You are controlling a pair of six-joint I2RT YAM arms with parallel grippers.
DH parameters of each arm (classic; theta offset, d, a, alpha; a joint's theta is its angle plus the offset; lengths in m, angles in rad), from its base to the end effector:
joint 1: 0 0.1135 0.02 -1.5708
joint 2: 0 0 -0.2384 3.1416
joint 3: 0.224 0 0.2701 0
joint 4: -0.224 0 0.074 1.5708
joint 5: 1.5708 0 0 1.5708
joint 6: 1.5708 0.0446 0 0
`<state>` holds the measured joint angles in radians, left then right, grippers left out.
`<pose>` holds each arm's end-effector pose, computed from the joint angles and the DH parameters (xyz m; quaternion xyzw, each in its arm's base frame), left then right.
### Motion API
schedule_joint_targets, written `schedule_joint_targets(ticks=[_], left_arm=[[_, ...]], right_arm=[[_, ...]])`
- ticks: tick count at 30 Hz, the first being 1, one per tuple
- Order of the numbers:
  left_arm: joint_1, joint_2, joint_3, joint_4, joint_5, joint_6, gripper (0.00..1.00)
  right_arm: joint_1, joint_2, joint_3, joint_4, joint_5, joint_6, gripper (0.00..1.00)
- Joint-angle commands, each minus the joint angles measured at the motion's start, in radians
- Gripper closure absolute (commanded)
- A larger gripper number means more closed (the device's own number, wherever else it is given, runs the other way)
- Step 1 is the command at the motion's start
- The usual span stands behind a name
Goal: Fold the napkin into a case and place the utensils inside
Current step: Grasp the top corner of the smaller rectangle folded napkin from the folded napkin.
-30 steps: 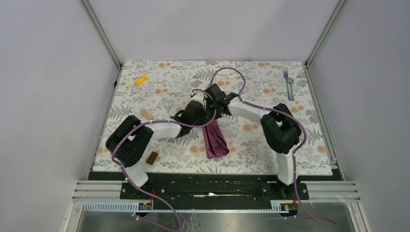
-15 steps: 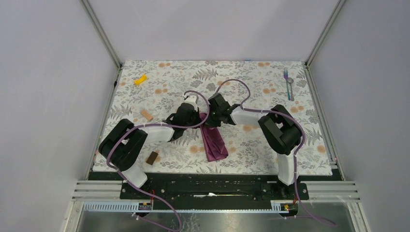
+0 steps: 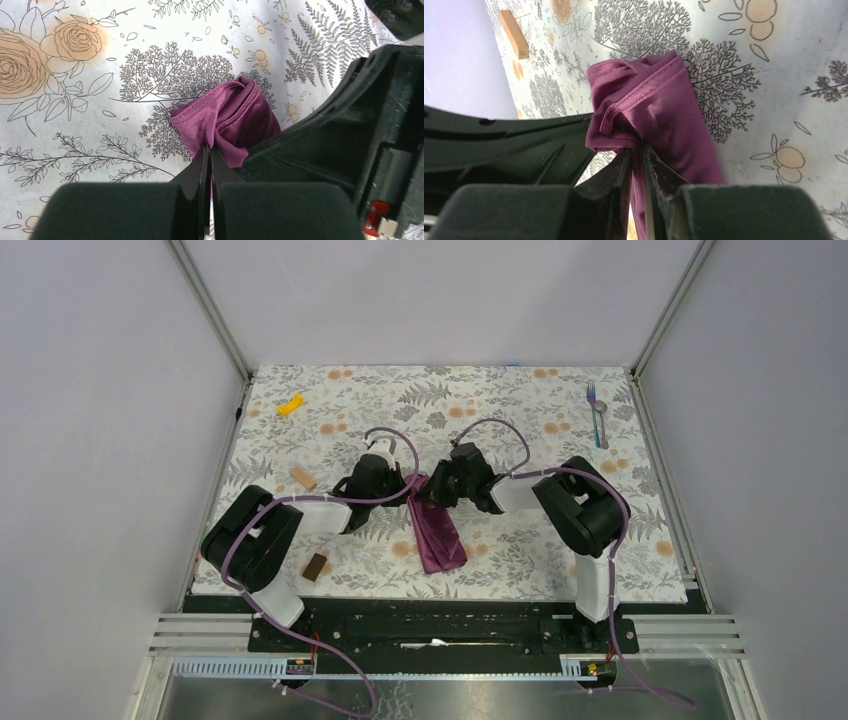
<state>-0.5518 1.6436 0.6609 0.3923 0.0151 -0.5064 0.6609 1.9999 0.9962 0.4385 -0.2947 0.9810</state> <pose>0.2823 -0.1746 0.0994 0.0236 0.8819 -0.2434 0.4031 0.3156 0.2618 0.0779 0.0683 0.8669 0.4365 0.2307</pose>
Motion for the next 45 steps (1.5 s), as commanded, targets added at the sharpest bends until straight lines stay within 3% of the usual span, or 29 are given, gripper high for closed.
schedule_joint_targets(ticks=[1,3,8,19,27,32,45], left_arm=[[0.012,-0.023,0.002,0.042,0.032,-0.015,1.00],[0.016,-0.019,0.009,0.034,0.038,-0.014,1.00],[0.020,-0.017,0.014,0.025,0.042,-0.014,1.00],[0.020,-0.021,0.022,0.013,0.063,-0.004,1.00],[0.020,-0.023,0.028,0.013,0.068,0.000,1.00],[0.020,-0.041,0.012,0.026,0.025,-0.008,1.00],[0.021,-0.047,-0.023,0.086,0.078,-0.019,1.00]], right_arm=[[0.000,-0.102,-0.007,-0.042,-0.035,-0.151,0.77],[0.000,-0.120,0.002,-0.068,-0.031,-0.190,0.68],[0.000,-0.129,0.027,-0.107,-0.025,-0.247,0.59],[0.000,-0.051,0.131,-0.144,-0.021,-0.278,0.57],[0.002,0.000,0.164,-0.147,-0.021,-0.256,0.64],[0.001,-0.045,0.107,-0.161,0.052,-0.216,0.99],[0.000,0.014,0.086,0.031,0.005,0.041,1.00]])
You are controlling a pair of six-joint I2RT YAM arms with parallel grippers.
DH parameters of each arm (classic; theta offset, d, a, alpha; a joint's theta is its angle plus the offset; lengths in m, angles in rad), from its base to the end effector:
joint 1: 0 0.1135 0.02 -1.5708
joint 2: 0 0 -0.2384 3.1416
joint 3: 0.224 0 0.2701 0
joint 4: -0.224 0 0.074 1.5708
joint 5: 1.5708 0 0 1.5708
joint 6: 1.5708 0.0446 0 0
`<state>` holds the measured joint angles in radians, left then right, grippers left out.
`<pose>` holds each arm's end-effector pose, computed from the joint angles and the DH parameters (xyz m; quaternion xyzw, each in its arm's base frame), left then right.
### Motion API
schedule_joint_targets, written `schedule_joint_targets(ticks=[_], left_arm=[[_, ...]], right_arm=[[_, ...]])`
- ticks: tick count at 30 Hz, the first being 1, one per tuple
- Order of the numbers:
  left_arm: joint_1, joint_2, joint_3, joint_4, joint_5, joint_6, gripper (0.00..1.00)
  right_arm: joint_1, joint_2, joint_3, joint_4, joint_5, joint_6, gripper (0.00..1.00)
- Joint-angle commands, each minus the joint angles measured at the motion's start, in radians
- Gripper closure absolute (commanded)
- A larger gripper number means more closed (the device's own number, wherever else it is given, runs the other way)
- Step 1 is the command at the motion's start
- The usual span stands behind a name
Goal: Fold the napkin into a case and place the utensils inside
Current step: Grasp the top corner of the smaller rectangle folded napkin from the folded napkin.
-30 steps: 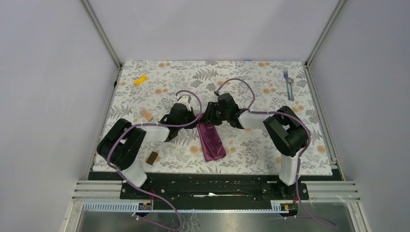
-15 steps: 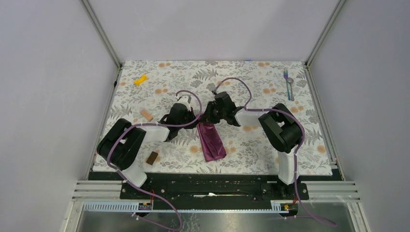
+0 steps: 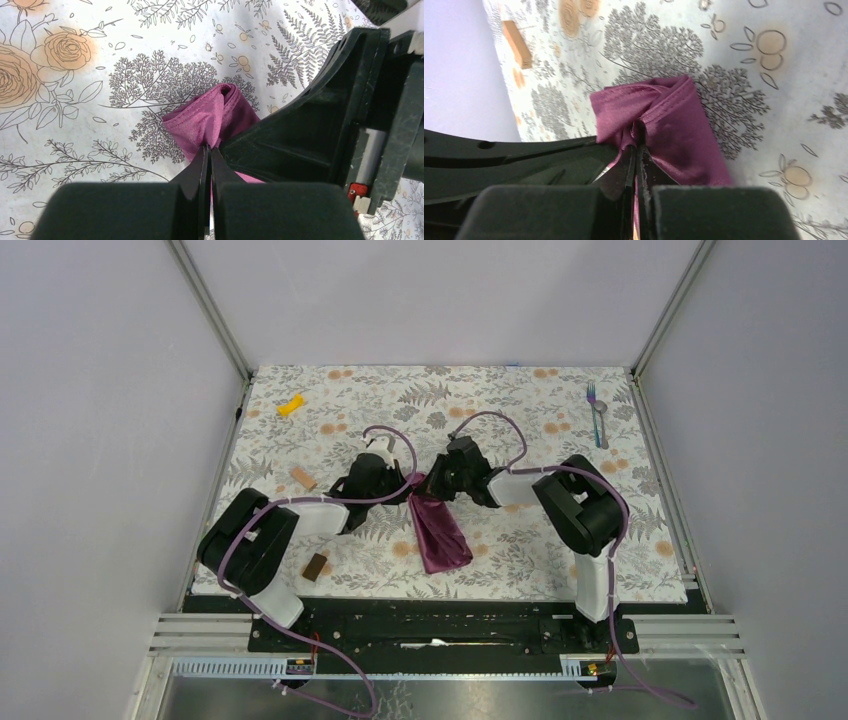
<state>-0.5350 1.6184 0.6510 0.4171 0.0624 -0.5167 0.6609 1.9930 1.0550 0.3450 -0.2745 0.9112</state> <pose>0.2835 -0.1713 0.1069 0.0232 0.8720 -0.2686 0.4085 0.3232 0.2666 0.0887 0.0454 0.8757 0.4145 0.2433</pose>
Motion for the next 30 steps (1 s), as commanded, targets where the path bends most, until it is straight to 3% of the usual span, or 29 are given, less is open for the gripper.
schedule_joint_targets(ticks=[1,3,6,12,17,24,30], left_arm=[[0.004,-0.016,-0.020,0.071,0.035,-0.017,1.00],[0.004,-0.009,-0.039,0.088,0.044,-0.033,1.00],[0.004,-0.009,-0.048,0.072,0.038,-0.038,1.00],[0.004,-0.004,-0.059,0.034,0.006,-0.047,0.99],[0.005,-0.017,-0.034,-0.022,-0.025,-0.042,0.88],[0.046,-0.095,0.040,-0.161,-0.026,-0.058,0.63],[0.044,-0.070,0.124,-0.235,-0.059,0.014,0.60]], right_arm=[[0.000,0.042,0.034,0.171,-0.033,0.148,1.00],[-0.002,0.086,0.049,0.252,-0.066,0.239,1.00],[-0.011,0.120,-0.030,0.505,-0.041,0.393,1.00],[-0.012,0.172,-0.091,0.769,0.015,0.507,1.00],[-0.011,0.193,-0.067,0.690,0.006,0.463,0.97],[-0.012,0.180,-0.094,0.614,-0.021,0.394,0.80],[-0.013,0.132,-0.128,0.598,-0.034,0.360,0.73]])
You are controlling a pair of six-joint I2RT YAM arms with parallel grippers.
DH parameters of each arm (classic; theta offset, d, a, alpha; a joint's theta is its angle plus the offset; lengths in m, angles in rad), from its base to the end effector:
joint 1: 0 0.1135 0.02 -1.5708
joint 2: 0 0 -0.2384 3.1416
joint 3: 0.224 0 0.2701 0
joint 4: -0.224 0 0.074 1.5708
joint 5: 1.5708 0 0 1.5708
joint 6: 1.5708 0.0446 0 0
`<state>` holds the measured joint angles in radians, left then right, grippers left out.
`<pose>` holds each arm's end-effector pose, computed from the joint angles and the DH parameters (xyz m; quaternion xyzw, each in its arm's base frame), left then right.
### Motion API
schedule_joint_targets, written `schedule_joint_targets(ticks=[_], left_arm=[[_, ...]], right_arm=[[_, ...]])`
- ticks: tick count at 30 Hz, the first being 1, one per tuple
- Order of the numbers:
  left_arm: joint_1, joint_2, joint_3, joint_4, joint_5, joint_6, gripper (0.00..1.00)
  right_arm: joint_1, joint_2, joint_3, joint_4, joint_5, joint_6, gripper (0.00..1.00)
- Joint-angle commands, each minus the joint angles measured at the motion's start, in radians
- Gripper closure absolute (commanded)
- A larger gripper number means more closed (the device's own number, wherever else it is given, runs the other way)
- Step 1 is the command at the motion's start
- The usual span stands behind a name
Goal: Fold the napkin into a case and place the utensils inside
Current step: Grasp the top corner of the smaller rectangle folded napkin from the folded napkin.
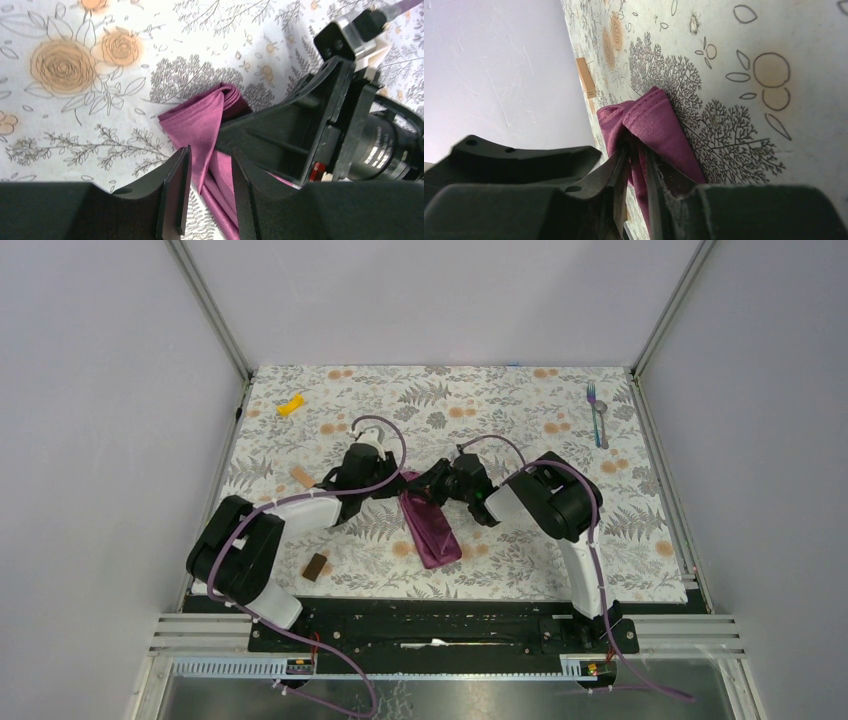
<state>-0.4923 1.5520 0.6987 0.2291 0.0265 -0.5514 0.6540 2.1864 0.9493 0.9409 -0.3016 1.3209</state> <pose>0.2903 -0.1571 0.1236 -0.0203 0.8898 -0.2374 0.3892 0.3190 0.2612 0.0449 0.1756 0.7801 0.5575 0.2233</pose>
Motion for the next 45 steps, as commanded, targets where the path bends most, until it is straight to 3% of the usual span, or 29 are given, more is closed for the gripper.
schedule_joint_targets(ticks=[1,12,17,20,25,32,34,36,38,45], left_arm=[[-0.001,0.009,0.089,-0.055,-0.023,0.058,0.61],[-0.063,0.106,0.182,-0.135,-0.165,0.117,0.66],[-0.069,0.110,0.189,-0.143,-0.157,0.097,0.68],[-0.051,0.055,0.170,-0.179,-0.131,0.013,0.61],[0.064,-0.069,0.035,-0.157,-0.075,-0.105,0.50],[0.089,0.038,0.060,-0.148,-0.032,-0.115,0.64],[0.089,0.074,0.070,-0.142,-0.031,-0.115,0.69],[0.089,0.112,0.088,-0.143,-0.031,-0.114,0.74],[0.088,0.146,0.102,-0.142,0.002,-0.114,0.76],[0.055,0.198,0.099,-0.116,0.035,-0.131,0.81]], right_arm=[[-0.006,-0.071,-0.023,-0.006,-0.006,-0.054,0.73],[-0.006,-0.074,0.015,-0.086,-0.021,-0.095,1.00],[0.003,-0.037,0.058,-0.107,-0.014,-0.081,1.00],[0.002,-0.027,0.089,-0.131,-0.004,-0.080,0.99],[-0.009,-0.065,0.066,-0.168,-0.008,-0.129,0.81],[-0.009,-0.138,0.015,-0.179,-0.023,-0.160,0.74],[-0.010,-0.141,0.020,-0.196,-0.020,-0.171,0.79],[-0.010,-0.121,0.028,-0.199,-0.021,-0.169,0.93],[-0.007,-0.088,0.046,-0.187,-0.036,-0.159,0.99],[0.040,0.033,0.199,-0.193,-0.033,-0.108,1.00]])
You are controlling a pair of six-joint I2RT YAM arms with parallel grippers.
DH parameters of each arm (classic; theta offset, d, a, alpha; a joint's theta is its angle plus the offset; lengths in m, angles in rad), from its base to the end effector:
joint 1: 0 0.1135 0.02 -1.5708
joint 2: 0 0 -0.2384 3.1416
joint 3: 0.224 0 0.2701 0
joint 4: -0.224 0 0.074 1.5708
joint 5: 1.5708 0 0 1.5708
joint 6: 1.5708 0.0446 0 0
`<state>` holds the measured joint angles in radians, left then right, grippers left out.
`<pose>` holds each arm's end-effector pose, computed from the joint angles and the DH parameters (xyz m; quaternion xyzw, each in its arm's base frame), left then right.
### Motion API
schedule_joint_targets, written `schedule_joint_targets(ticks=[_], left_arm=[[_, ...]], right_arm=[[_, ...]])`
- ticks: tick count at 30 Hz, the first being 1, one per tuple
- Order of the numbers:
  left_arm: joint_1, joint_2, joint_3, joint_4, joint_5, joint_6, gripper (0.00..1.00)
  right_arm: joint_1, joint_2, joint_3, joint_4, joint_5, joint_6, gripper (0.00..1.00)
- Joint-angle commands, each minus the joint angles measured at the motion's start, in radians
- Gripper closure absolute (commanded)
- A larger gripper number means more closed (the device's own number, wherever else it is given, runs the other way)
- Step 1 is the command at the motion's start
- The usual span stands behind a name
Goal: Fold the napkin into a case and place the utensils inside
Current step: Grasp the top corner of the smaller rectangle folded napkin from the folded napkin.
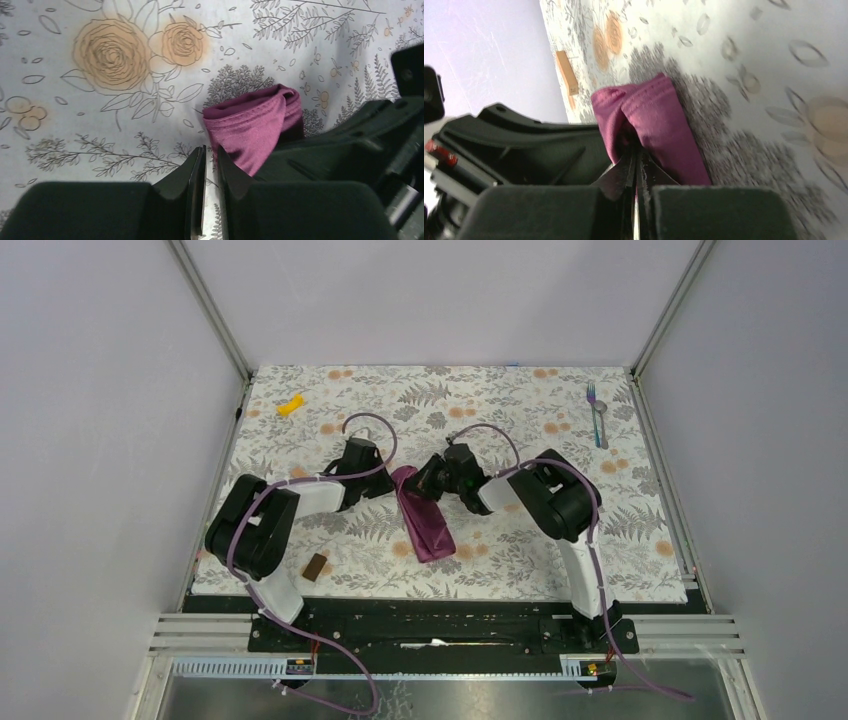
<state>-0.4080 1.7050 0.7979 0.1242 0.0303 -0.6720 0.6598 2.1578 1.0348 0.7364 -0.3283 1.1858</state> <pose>0.3166 -0.1383 0.0956 -0.1158 0.9160 -0.2093 0.3220 0.3292 0.2736 0.0568 0.1248 0.8142 0.5208 0.2242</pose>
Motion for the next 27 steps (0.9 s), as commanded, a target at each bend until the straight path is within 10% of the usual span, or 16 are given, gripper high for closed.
schedule_joint_targets(ticks=[1,18,27], left_arm=[[-0.035,0.048,-0.008,-0.002,0.032,-0.016,0.81],[-0.009,-0.087,-0.070,-0.040,0.051,0.012,0.76],[-0.016,-0.055,-0.091,-0.005,0.080,-0.017,0.80]], right_arm=[[0.039,0.083,0.151,0.009,-0.005,0.028,1.00],[-0.015,-0.116,-0.059,0.026,-0.046,-0.076,0.73],[-0.011,-0.042,-0.028,0.011,-0.047,-0.069,0.99]])
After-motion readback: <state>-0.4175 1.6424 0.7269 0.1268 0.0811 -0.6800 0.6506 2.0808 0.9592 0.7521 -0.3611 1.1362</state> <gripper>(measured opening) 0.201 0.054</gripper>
